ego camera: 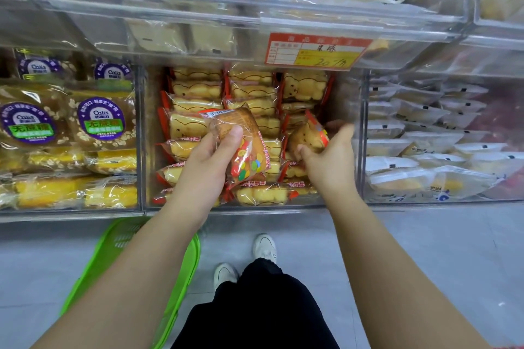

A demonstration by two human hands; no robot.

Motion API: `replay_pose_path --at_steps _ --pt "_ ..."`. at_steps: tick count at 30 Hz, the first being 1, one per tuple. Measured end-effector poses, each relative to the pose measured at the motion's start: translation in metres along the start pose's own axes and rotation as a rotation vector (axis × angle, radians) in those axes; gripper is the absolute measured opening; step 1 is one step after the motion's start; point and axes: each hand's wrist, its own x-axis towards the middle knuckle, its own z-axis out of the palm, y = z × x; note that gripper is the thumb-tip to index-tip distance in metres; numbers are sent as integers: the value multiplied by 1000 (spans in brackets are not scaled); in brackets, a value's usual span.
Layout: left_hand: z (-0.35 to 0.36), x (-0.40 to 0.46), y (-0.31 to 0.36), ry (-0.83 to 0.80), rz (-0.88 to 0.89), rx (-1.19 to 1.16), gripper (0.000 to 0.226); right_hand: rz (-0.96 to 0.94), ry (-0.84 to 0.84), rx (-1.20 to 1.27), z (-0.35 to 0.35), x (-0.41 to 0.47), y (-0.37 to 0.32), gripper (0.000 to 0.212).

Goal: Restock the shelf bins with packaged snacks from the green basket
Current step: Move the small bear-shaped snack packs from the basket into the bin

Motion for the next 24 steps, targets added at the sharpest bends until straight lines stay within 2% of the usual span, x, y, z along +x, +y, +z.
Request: replay_pose_path --at_steps 2,4,6,8,11,14,16,18,20,21,23,24 --pt "0 1 5 4 26 29 40 -131 90 -75 -8 8 -11 43" --pt "-2 2 10 26 40 52 36 -271 98 -183 -13 17 -25 37" --pt "-5 4 14 46 51 91 40 -434 129 -448 -10 26 -31 34" --pt "-7 7 16 84 122 231 34 -546 119 -768 -3 35 -33 34" --pt "-10 11 22 202 280 633 36 -490 -75 -1056 9 58 -42 44" --pt "-6 12 24 257 494 1027 48 -490 -207 -1035 18 73 -45 49" --pt "1 14 18 213 564 1261 55 -513 -137 -1080 18 77 -44 42" --pt "7 17 11 101 558 1374 70 -506 -41 -1163 13 79 -45 29" --pt "6 18 4 -67 582 1351 87 -428 -59 -1024 11 78 -47 25" --pt "4 18 2 -149 584 1255 90 -387 -92 -915 11 77 -48 28" --pt "-1 16 2 -221 508 904 87 -306 -145 -724 8 72 -48 37" --pt "-3 15 3 -189 446 705 84 -257 -171 -637 4 68 -47 41"
